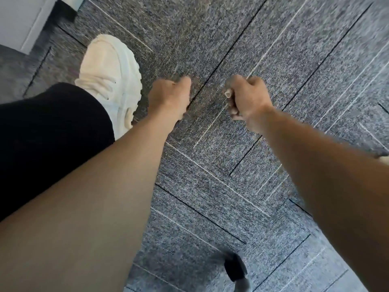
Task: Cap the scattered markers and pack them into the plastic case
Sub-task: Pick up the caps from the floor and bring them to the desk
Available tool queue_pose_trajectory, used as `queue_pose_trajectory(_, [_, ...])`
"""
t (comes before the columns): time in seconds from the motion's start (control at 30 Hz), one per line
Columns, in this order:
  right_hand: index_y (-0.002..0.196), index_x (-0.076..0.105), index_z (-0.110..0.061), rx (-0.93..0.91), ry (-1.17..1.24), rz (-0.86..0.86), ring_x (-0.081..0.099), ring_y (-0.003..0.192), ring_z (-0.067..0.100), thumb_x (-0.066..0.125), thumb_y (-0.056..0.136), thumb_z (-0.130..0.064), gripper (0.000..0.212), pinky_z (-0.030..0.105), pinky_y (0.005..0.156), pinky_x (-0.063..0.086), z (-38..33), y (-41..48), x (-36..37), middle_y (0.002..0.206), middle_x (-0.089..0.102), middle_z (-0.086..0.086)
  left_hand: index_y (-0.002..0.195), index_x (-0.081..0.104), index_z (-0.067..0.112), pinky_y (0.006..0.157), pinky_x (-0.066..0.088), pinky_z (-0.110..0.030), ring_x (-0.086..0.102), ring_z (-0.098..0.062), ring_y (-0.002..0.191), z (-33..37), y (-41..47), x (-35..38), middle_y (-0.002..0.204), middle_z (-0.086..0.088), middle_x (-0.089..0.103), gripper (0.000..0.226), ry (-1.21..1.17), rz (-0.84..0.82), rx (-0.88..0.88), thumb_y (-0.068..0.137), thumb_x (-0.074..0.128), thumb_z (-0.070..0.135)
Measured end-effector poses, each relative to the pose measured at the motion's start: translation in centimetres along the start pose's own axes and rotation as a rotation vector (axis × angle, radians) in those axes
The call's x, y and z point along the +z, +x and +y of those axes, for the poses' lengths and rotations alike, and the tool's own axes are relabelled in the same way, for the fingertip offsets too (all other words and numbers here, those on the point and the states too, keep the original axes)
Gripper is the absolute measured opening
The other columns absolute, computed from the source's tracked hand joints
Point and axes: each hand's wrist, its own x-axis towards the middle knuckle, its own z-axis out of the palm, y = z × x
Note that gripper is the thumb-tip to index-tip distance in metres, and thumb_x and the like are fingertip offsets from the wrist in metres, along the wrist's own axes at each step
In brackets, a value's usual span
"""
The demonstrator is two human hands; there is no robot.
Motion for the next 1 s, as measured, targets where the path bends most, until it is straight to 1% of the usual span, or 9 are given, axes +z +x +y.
queue_pose_trajectory(0.07, [0.072, 0.049, -0.015, 0.098, 0.354, -0.017, 0.041, 0.046, 0.011, 0.046, 0.094, -0.018, 0.022, 0.025, 0.044, 0.034, -0.8, -1.6, 0.5, 0.056, 0.049, -0.001, 0.069, 0.050, 0.013, 0.041, 0.037, -0.023, 0.051, -0.015, 0.047, 0.6, -1.4, -0.8, 0.060, -0.003, 0.060, 0.017, -0.490, -0.099, -0.229, 0.085, 0.048, 0.016])
queue_pose_trajectory(0.13, [0.074, 0.045, -0.017, 0.138, 0.637, -0.078, 0.043, 0.049, 0.012, 0.044, 0.089, -0.015, 0.015, 0.024, 0.049, 0.036, -2.0, -3.6, 1.0, 0.059, 0.050, -0.001, 0.070, 0.046, 0.014, 0.045, 0.038, -0.022, 0.055, -0.015, 0.052, 1.3, -3.2, -2.0, 0.063, -0.004, 0.061, 0.019, -0.883, -0.262, -0.327, 0.088, 0.040, 0.014])
queue_pose_trajectory(0.23, [0.076, 0.050, -0.014, 0.059, 0.908, -0.209, 0.047, 0.055, 0.013, 0.043, 0.082, -0.012, 0.010, 0.023, 0.052, 0.041, -3.7, -6.9, 1.7, 0.065, 0.053, 0.003, 0.070, 0.053, 0.012, 0.050, 0.044, -0.020, 0.061, -0.018, 0.058, 2.3, -5.6, -4.3, 0.073, -0.008, 0.066, 0.028, -1.359, -0.418, -0.344, 0.090, 0.034, 0.017])
queue_pose_trajectory(0.3, [0.078, 0.056, -0.011, -0.009, 1.051, -0.299, 0.052, 0.061, 0.016, 0.044, 0.077, -0.012, 0.012, 0.026, 0.057, 0.046, -5.0, -9.6, 2.2, 0.071, 0.057, 0.006, 0.071, 0.061, 0.010, 0.054, 0.049, -0.022, 0.063, -0.020, 0.063, 3.2, -7.3, -6.0, 0.077, -0.008, 0.068, 0.031, -1.525, -0.475, -0.300, 0.088, 0.037, 0.018])
queue_pose_trajectory(0.4, [0.076, 0.063, -0.009, -0.049, 1.218, -0.381, 0.057, 0.070, 0.021, 0.046, 0.083, -0.024, 0.024, 0.029, 0.065, 0.047, -7.4, -13.6, 2.7, 0.079, 0.061, 0.008, 0.080, 0.067, 0.011, 0.065, 0.052, -0.028, 0.066, -0.023, 0.073, 5.3, -10.5, -9.0, 0.089, -0.007, 0.069, 0.025, -1.563, -0.534, -0.164, 0.077, 0.045, 0.021])
queue_pose_trajectory(0.53, [0.079, 0.069, -0.007, -0.024, 1.363, -0.390, 0.066, 0.074, 0.027, 0.037, 0.097, -0.035, 0.046, 0.033, 0.073, 0.051, -10.7, -19.3, 3.3, 0.085, 0.067, 0.011, 0.090, 0.067, 0.011, 0.074, 0.050, -0.034, 0.067, -0.027, 0.083, 7.9, -14.4, -13.2, 0.095, -0.009, 0.071, 0.040, -1.595, -0.589, -0.065, 0.089, 0.035, 0.035])
queue_pose_trajectory(0.6, [0.077, 0.068, -0.008, -0.035, 1.366, -0.389, 0.067, 0.076, 0.027, 0.037, 0.099, -0.033, 0.045, 0.035, 0.075, 0.053, -12.3, -22.6, 3.9, 0.086, 0.067, 0.010, 0.090, 0.066, 0.011, 0.072, 0.050, -0.032, 0.067, -0.027, 0.081, 9.4, -17.0, -15.4, 0.091, -0.009, 0.071, 0.043, -1.587, -0.582, -0.046, 0.093, 0.031, 0.037])
queue_pose_trajectory(0.73, [0.079, 0.064, -0.009, -0.042, 1.360, -0.360, 0.066, 0.073, 0.025, 0.047, 0.093, -0.020, 0.024, 0.033, 0.071, 0.056, -14.8, -28.6, 4.8, 0.080, 0.061, 0.006, 0.084, 0.061, 0.013, 0.060, 0.044, -0.025, 0.060, -0.021, 0.067, 11.5, -22.1, -19.0, 0.078, -0.006, 0.065, 0.034, -1.558, -0.514, -0.039, 0.098, 0.033, 0.027])
queue_pose_trajectory(1.0, [0.083, 0.064, -0.006, -0.080, 1.392, -0.387, 0.065, 0.082, 0.031, 0.041, 0.100, -0.039, 0.044, 0.038, 0.077, 0.055, -17.9, -41.9, 7.2, 0.089, 0.068, 0.015, 0.083, 0.060, 0.011, 0.055, 0.054, -0.028, 0.063, -0.024, 0.066, 12.8, -33.8, -27.7, 0.077, -0.009, 0.062, 0.022, -1.572, -0.510, 0.092, 0.096, 0.044, 0.019])
